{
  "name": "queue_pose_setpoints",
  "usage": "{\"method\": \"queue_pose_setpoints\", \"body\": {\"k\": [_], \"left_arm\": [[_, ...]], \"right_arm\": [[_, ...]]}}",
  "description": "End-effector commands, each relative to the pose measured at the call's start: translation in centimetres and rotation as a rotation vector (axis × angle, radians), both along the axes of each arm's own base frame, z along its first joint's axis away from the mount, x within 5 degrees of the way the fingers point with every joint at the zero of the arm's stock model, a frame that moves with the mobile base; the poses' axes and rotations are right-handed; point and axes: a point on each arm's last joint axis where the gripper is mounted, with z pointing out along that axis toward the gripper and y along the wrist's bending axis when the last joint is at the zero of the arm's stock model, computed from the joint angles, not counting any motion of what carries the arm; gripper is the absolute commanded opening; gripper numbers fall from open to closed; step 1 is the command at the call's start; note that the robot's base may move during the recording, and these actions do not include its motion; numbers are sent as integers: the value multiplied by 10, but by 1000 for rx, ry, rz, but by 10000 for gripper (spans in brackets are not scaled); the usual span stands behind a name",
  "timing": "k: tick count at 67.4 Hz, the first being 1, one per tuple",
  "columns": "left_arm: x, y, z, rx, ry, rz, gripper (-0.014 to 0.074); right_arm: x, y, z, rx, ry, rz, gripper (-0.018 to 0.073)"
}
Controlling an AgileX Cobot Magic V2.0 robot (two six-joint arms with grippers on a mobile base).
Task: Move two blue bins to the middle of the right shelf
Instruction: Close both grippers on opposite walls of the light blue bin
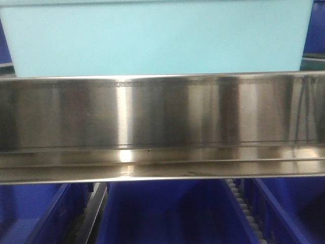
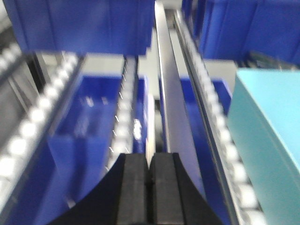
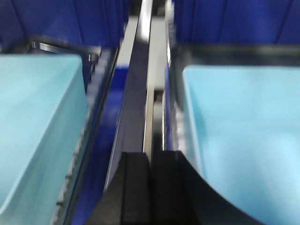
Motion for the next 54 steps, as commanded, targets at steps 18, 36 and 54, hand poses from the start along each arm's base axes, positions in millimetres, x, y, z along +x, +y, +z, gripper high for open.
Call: {"method": "queue_pose_setpoints", "body": {"k": [18,36,54], "left_arm": [[72,-29,9,-51,253,-24,-111],[103,-76,14,31,340,45,-111],[115,-121,11,13,412,-34,-111]], "right_arm": [[62,37,5,-14,201,-1,-146],[84,80,7,-137,314,-18,-146],[97,95,9,-115,403,-20,-146]]}}
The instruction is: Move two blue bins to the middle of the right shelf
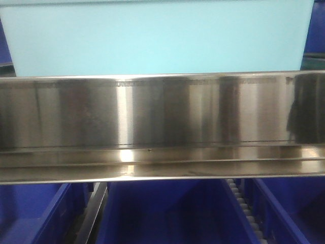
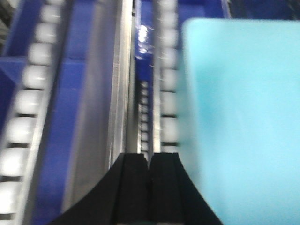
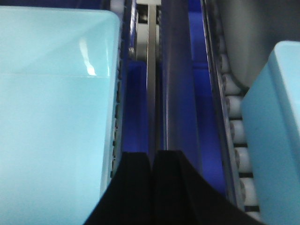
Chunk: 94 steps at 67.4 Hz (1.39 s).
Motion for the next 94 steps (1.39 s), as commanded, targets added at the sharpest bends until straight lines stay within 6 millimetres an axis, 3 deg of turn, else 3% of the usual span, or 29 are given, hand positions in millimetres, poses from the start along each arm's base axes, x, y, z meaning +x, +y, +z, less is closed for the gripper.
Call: {"method": "queue_pose_setpoints", "body": {"k": [1,9,23,32,40,70,94], "left_arm": [[1,-13,0,-29,19,2,-111],[5,-20,-5,-31,31,10,-99],[8,-22,-8,-16,37,12,129],[8,-22,-9,-10,44,14,255],[8,-21,-9,-7,46,16,255],[25,-36,-40,29,148,14,255],[34,-43,-59,53,203,16,255]], "right_arm": [[2,2,3,13,20,-9,-146],[1,4,3,37,27,-4,-146],[0,5,3,50,36,-1,-146],[0,7,3,73,38,4,11],[0,9,2,92,45,9,156],[26,26,-35,72,155,9,139],[30,28,-41,65,169,8,139]]}}
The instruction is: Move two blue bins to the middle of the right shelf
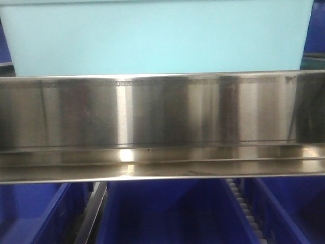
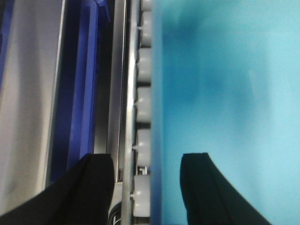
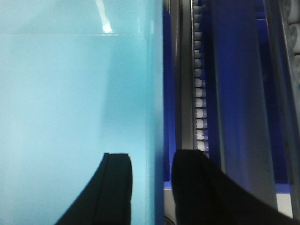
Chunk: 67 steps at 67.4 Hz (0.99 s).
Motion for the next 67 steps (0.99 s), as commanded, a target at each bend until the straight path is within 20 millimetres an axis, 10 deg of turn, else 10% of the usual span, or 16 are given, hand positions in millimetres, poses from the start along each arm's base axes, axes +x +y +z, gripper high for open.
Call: {"method": "queue_pose_setpoints", "body": {"k": [1,34,53,67], "left_arm": [[-1,-3,1,-6,2,0,255],[-1,-3,1,-10,-1,-1,244],[-1,-3,1,-8,2,0,-114],[-1,-3,6,-11,-1,5,-111]], "right_arm": [[1,0,4,8,-24,1,139],[3,0,3,0,-42,3,139],[3,-1,3,-5,-38,2,-162],[4,-1,6,-10,-50,2,-153]]}}
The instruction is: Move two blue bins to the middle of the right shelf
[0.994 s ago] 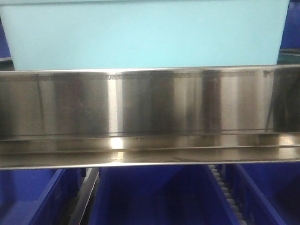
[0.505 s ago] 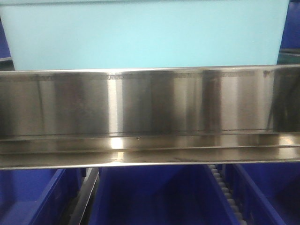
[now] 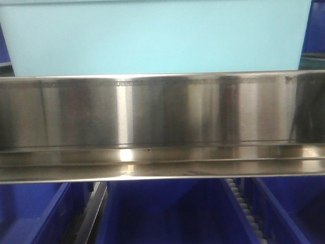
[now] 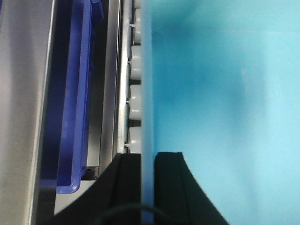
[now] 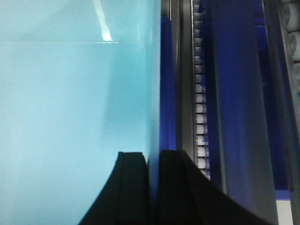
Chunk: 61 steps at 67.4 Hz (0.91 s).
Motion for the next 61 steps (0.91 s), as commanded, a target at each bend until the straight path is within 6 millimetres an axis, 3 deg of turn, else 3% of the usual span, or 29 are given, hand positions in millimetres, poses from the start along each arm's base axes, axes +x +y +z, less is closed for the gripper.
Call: {"method": "queue_pose_setpoints", "body": {"k": [1,24,38,52,61], "left_arm": [[-1,0,7,7,-13,3,-111],[-2,0,57,-42,-122,13,-111],[-17,-4,92,-27,-325,14,-111],[-24,-6,127,-118,-492,-22,-111],[-25,-2,147,-135,-569,-15,-111]], "right_arm": [[1,-2,7,-11,-33,-1,-153],[-12,6,46,-61,-177,28,-153],[-16,9,85,-44,-332,16,-153],[-17,9,121,46,-493,25,-153],[-17,6,134,38,-564,20,-153]]}}
